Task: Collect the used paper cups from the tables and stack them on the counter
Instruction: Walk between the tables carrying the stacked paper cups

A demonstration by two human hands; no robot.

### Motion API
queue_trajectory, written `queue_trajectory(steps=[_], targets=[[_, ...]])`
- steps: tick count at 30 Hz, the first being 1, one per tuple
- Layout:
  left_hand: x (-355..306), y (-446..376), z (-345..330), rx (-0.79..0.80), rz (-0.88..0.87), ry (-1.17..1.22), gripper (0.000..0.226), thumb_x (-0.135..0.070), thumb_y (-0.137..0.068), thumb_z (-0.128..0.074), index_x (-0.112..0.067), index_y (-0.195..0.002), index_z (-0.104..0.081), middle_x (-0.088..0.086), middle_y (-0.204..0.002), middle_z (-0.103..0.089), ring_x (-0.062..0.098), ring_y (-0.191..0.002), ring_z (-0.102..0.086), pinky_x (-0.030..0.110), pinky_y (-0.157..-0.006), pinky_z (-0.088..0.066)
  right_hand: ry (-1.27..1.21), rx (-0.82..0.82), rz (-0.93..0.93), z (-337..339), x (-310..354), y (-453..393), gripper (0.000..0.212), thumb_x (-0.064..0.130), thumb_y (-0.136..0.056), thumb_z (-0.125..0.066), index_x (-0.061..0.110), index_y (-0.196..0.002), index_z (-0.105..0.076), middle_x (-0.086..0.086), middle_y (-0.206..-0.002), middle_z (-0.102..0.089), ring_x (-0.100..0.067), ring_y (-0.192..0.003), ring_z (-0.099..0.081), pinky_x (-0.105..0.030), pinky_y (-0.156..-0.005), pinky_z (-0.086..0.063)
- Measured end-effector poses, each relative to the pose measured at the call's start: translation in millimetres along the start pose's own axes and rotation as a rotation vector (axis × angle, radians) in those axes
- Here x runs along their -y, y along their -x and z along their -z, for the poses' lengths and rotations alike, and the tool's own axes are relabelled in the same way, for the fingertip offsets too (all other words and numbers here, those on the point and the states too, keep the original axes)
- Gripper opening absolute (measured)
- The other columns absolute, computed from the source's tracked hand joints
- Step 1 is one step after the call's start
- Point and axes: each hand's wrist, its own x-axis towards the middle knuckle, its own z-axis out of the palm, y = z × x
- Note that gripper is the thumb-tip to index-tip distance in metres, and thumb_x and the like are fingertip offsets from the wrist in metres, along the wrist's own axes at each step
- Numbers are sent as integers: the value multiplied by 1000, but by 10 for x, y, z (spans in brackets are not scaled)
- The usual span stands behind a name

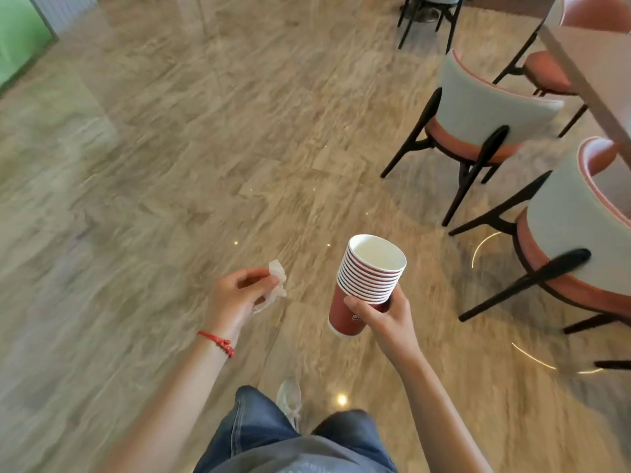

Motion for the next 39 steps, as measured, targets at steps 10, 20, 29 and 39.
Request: queue_trajectory(steps=[10, 20, 29, 39], targets=[[-491, -2089, -534, 51, 29, -43, 13, -17, -69, -77, -11, -80, -75, 4, -67, -71, 9, -56, -62, 11, -46, -40, -16, -27, -17, -167, 112, -2117, 62, 42, -57, -79, 23, -112, -57, 11, -99, -71, -8, -94, -66, -18, -71, -52], [-1331, -4387, -1364, 15, -9, -75, 7, -8, -74, -73, -15, -75, -75, -1, -66, -73, 6, -61, -65, 11, -51, -45, -9, 10, 17, -52, 605, -4956, 62, 29, -63, -79, 14, -118, -55, 9, -99, -71, -7, -94, -66, -17, -72, -52], [-1923, -6386, -1891, 25, 0, -29, 8, -5, -76, -71, -12, -74, -75, 3, -62, -71, 6, -54, -61, 12, -46, -42, -23, 35, -20, -242, 801, -7071, 52, 22, -67, -76, 15, -115, -57, 8, -99, -71, -8, -94, -66, -18, -72, -52], [-3101, -9149, -2525, 24, -66, -23, 6, -3, -76, -70, -8, -78, -73, -1, -59, -70, 3, -49, -58, 10, -44, -39, -26, 7, 18, -500, 1388, -9827, 50, 21, -65, -77, 16, -110, -58, 8, -94, -72, -6, -90, -67, -17, -70, -52]])
